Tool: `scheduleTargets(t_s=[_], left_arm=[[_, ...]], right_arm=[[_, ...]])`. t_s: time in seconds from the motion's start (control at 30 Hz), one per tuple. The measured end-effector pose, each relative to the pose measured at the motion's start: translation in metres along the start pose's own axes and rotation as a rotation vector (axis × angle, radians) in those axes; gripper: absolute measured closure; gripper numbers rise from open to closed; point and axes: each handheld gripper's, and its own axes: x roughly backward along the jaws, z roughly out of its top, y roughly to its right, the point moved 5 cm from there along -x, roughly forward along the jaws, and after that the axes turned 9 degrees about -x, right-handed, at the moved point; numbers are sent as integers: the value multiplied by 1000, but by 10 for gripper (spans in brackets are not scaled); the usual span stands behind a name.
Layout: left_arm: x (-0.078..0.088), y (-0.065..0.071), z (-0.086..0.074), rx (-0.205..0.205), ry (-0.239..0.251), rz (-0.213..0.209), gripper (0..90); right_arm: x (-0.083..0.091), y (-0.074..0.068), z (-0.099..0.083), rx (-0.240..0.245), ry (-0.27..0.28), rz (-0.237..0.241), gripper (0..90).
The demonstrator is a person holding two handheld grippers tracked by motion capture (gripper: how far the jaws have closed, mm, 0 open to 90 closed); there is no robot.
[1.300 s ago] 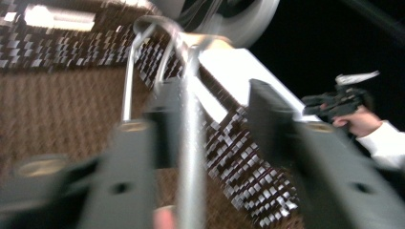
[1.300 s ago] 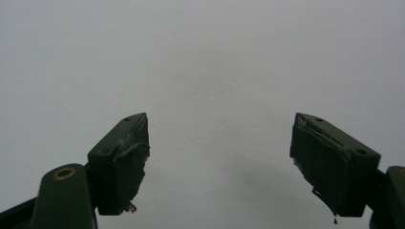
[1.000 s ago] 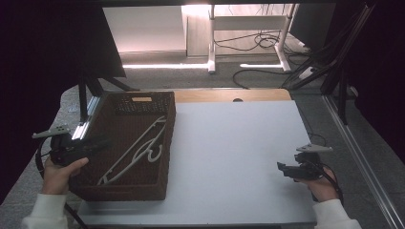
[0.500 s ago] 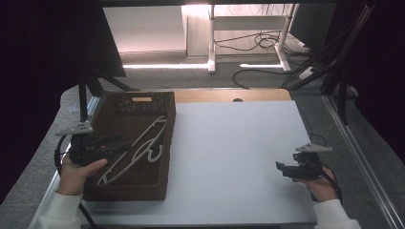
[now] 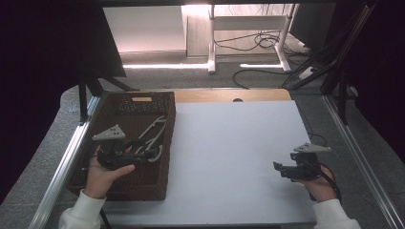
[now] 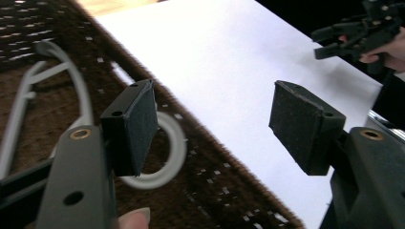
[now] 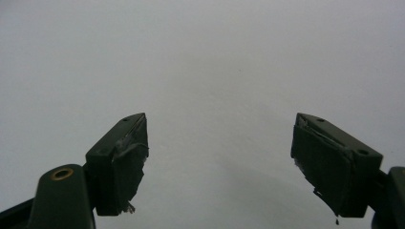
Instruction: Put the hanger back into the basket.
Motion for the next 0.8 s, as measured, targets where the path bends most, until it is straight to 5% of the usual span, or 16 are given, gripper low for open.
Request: scheduleTargets(t_s=[0.37, 0.8], left_arm=[[-13, 18, -2, -20, -26, -28, 314], [-12, 18, -5, -14, -23, -22, 304]], right_arm=[[-2, -1, -1, 12, -8, 1, 207], [-2, -2, -2, 19, -11, 0, 207]])
